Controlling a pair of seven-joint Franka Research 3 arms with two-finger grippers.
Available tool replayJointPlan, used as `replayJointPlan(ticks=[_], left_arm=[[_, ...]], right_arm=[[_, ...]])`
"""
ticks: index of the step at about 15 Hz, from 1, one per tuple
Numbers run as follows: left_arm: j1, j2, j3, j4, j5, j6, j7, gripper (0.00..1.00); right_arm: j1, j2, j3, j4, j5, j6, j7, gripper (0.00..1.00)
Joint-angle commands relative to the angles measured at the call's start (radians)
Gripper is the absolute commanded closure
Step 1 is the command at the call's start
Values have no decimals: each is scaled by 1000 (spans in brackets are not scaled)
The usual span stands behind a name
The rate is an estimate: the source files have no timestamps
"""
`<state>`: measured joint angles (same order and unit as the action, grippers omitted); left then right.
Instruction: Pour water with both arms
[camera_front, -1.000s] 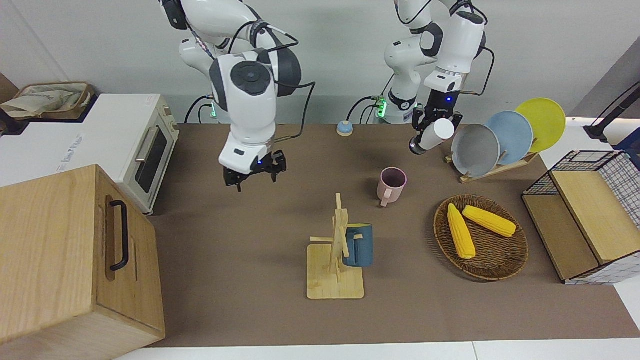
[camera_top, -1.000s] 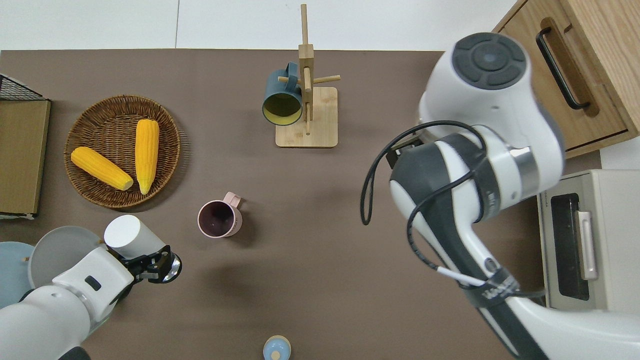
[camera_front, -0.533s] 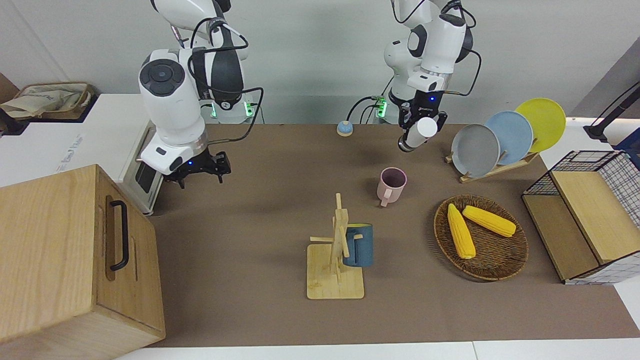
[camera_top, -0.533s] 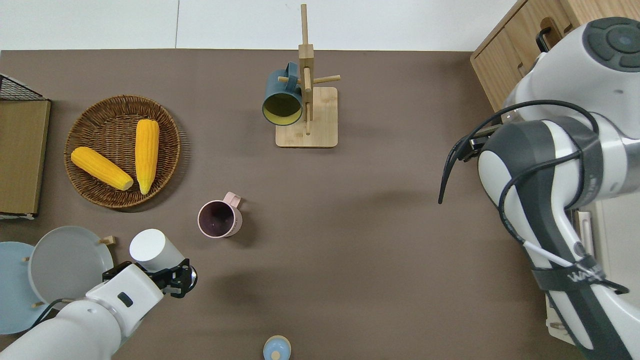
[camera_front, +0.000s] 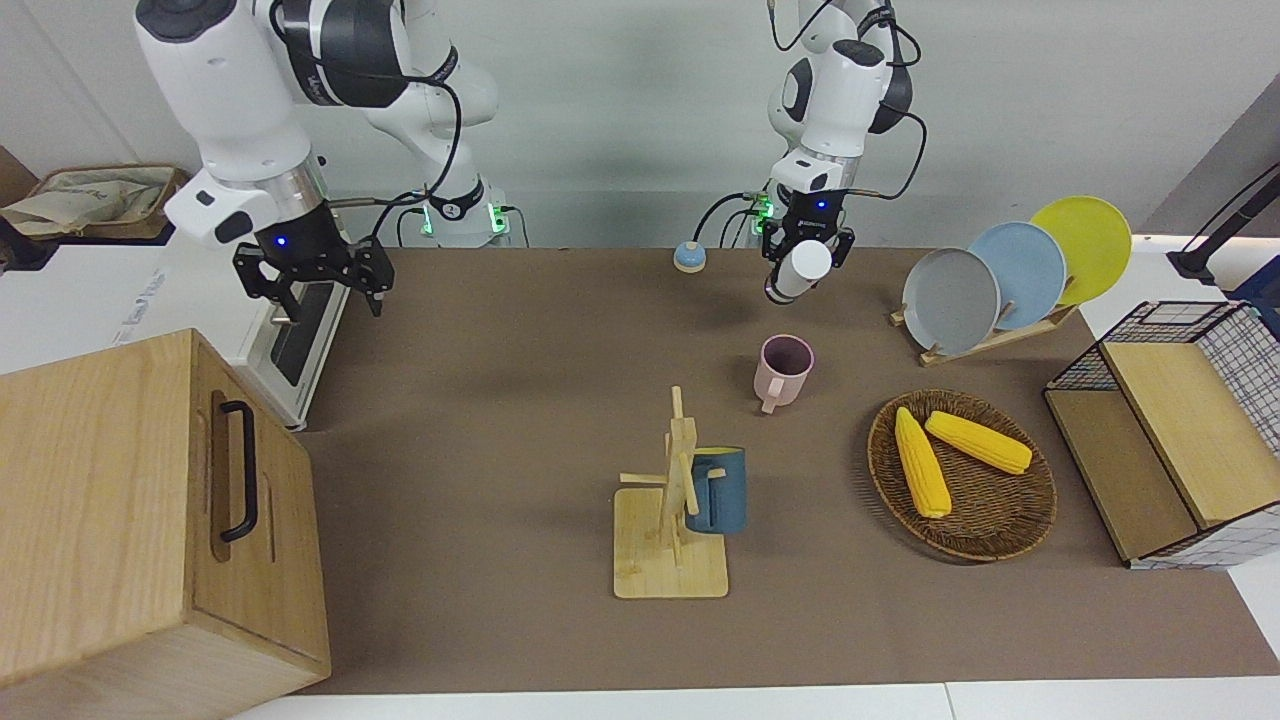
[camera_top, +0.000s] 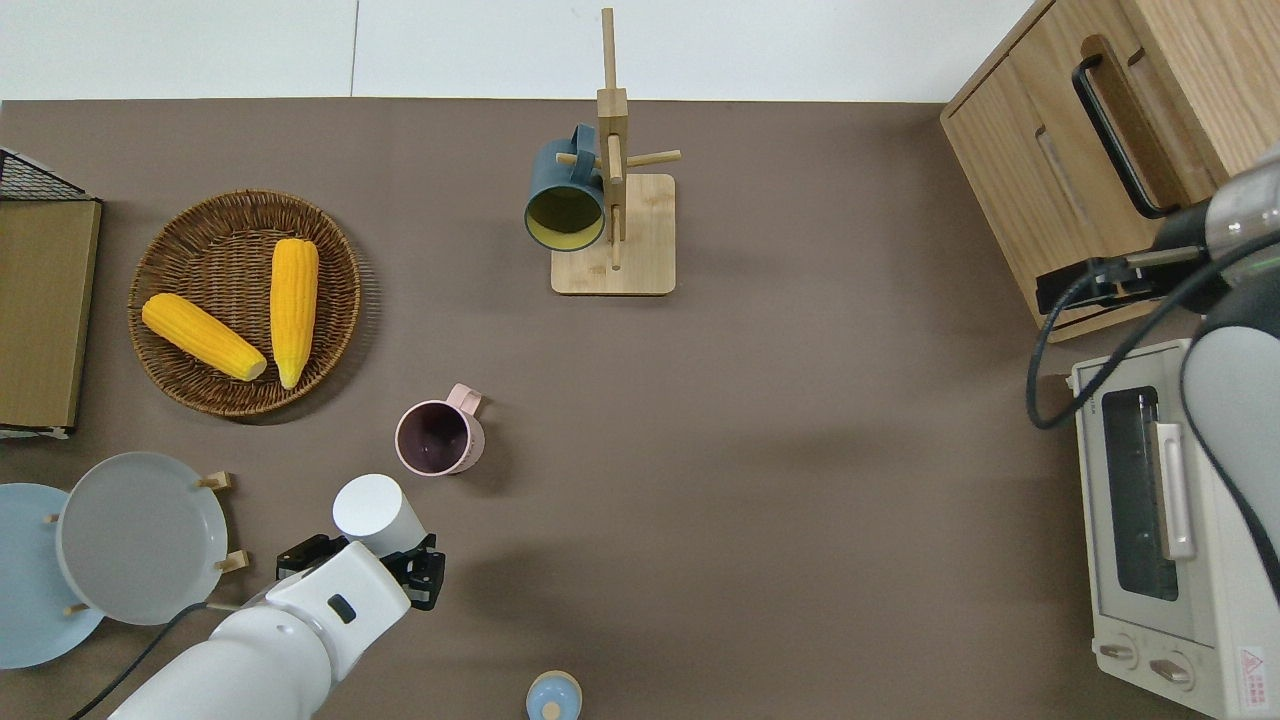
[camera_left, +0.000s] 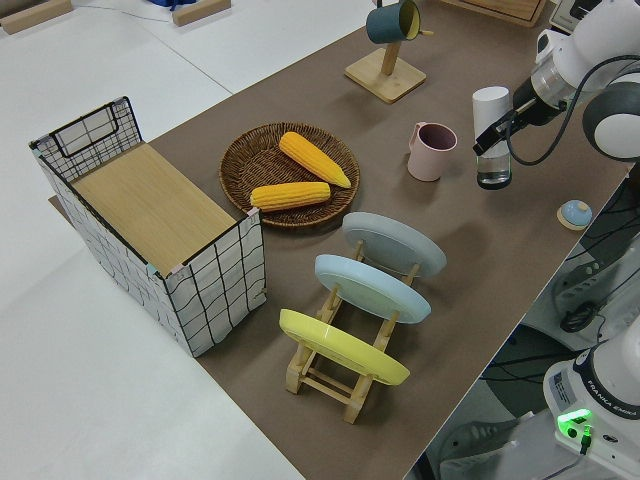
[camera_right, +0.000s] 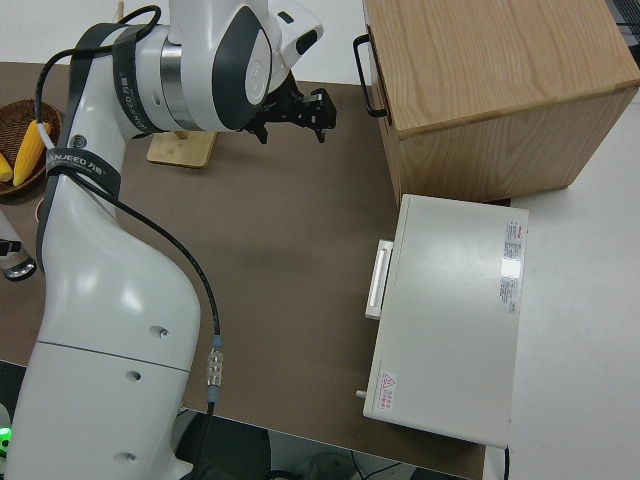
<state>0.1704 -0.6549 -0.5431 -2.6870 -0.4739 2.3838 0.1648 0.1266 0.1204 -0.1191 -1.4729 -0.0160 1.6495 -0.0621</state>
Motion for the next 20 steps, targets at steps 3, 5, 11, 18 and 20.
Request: replayJointPlan(ticks=[3, 5, 11, 18, 20], left_arm=[[12, 29, -11, -1, -20, 12, -4, 1000], [41, 50, -23, 7, -15, 12, -1, 1000], [136, 115, -104, 48, -15, 9, 4, 1000], [164, 164, -123, 102, -2, -60, 9, 1000], [187, 193, -130, 133, 17, -89, 12, 1000]], right_arm=[[-19, -47, 12, -1, 8, -39, -5, 13], [-10, -45, 12, 8, 10, -39, -7, 13], [-5, -45, 24, 9, 14, -39, -5, 13], [-4, -45, 24, 9, 18, -39, -5, 13], [-2, -45, 24, 9, 17, -39, -7, 13]])
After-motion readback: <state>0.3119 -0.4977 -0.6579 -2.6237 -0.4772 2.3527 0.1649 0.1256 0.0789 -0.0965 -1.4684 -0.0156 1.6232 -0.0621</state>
